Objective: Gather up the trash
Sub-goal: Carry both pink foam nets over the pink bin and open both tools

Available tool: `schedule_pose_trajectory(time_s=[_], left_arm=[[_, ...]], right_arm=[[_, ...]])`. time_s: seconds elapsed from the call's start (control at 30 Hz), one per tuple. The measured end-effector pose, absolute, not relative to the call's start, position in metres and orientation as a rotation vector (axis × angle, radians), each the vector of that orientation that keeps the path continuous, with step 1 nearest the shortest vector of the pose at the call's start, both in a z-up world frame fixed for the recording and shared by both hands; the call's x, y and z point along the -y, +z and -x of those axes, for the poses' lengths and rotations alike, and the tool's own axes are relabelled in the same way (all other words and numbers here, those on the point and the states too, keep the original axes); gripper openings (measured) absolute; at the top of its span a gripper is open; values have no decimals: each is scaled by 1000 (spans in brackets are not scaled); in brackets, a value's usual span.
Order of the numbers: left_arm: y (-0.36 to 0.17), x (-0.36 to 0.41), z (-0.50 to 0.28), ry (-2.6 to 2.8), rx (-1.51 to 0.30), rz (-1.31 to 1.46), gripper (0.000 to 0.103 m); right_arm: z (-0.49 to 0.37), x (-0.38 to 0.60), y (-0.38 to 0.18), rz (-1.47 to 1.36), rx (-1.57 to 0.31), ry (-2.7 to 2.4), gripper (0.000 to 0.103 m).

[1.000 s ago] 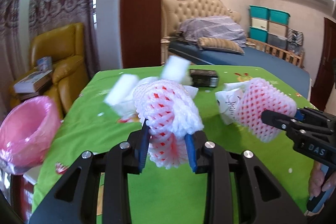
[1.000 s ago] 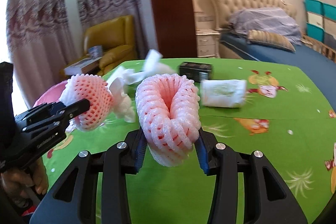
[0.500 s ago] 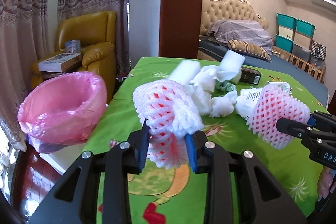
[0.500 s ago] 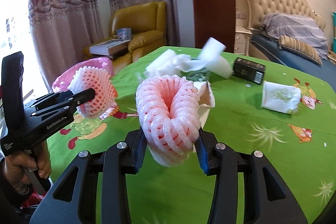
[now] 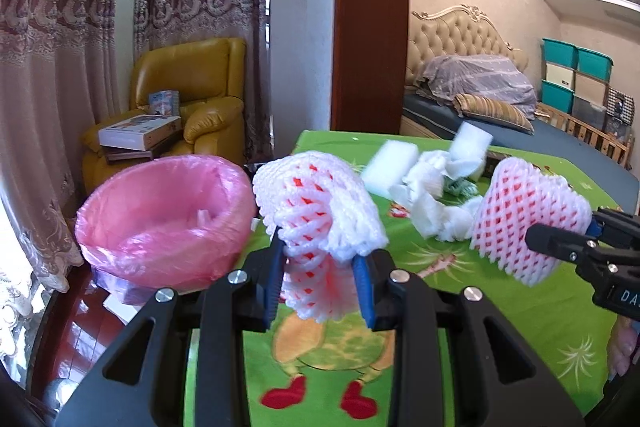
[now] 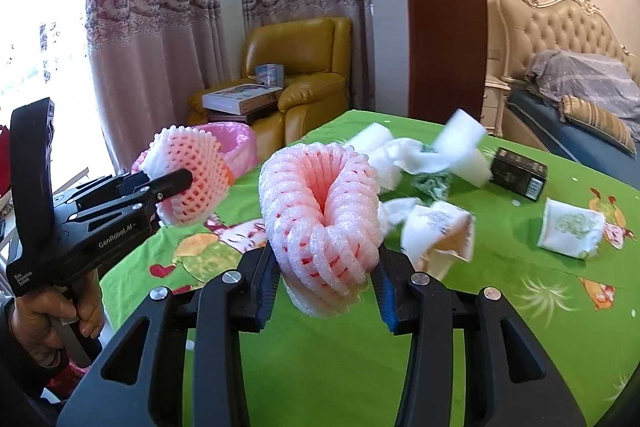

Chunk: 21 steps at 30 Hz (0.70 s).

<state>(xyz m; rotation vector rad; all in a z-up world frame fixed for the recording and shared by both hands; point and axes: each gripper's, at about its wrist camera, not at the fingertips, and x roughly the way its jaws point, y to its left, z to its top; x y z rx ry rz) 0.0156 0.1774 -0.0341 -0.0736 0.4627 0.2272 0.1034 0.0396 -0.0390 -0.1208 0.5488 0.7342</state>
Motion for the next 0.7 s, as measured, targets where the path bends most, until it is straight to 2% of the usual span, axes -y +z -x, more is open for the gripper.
schedule_pose_trajectory(time_s=[0.7], left_arm=[[-12,-307,-24,403,-434,90,30]], right_arm=[[-150,-179,-20,161,-533,929,42]])
